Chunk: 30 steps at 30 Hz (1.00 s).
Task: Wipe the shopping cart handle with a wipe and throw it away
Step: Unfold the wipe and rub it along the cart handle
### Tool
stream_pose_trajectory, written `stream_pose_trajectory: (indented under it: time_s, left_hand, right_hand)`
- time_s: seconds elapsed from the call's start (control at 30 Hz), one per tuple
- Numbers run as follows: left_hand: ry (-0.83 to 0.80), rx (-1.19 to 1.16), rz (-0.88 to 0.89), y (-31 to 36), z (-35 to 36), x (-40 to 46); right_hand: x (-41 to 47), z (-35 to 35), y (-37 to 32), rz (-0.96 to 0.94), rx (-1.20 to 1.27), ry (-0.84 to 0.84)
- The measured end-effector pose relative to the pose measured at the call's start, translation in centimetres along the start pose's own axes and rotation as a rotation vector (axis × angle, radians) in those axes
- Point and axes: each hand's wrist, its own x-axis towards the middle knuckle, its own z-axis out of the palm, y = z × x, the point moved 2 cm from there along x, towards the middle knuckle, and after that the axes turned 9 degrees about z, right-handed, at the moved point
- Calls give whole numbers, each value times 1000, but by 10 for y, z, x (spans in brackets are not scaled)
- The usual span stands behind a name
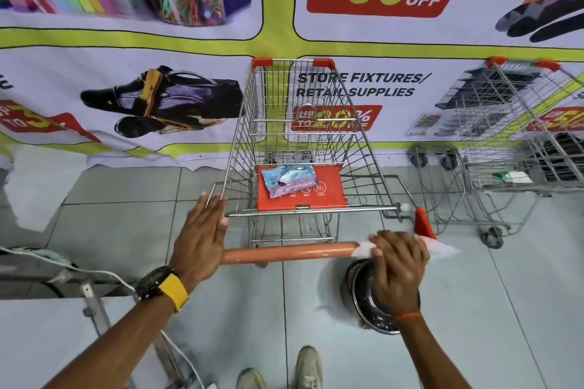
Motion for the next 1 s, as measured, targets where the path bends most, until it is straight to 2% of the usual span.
stream_pose_trajectory:
  time_s: [0.13, 0.33, 0.43, 0.57, 0.77, 0.87, 1.0]
  left_hand:
    - [13, -2, -30, 5, 4, 3]
    - [14, -32, -48, 4, 2, 5]
    - [-9, -30, -28, -3, 1, 4]
    - [12, -53, -11, -6, -1, 3]
    - [35, -109, -49, -3, 0, 3]
    - [64, -140, -59, 6, -1, 5]
    - [65, -132, -66, 10, -2, 4]
  right_hand:
    - [-4, 17, -22, 29, 41, 47]
    - [-53, 84, -145, -138, 108, -88]
    - [-61, 98, -176, -217, 61, -90]
    - [-46, 79, -133, -269, 61, -79]
    - [-5, 13, -10, -63, -1, -46]
    - [-4, 15, -11, 13, 2, -20]
    - [-36, 59, -81, -48, 78, -70]
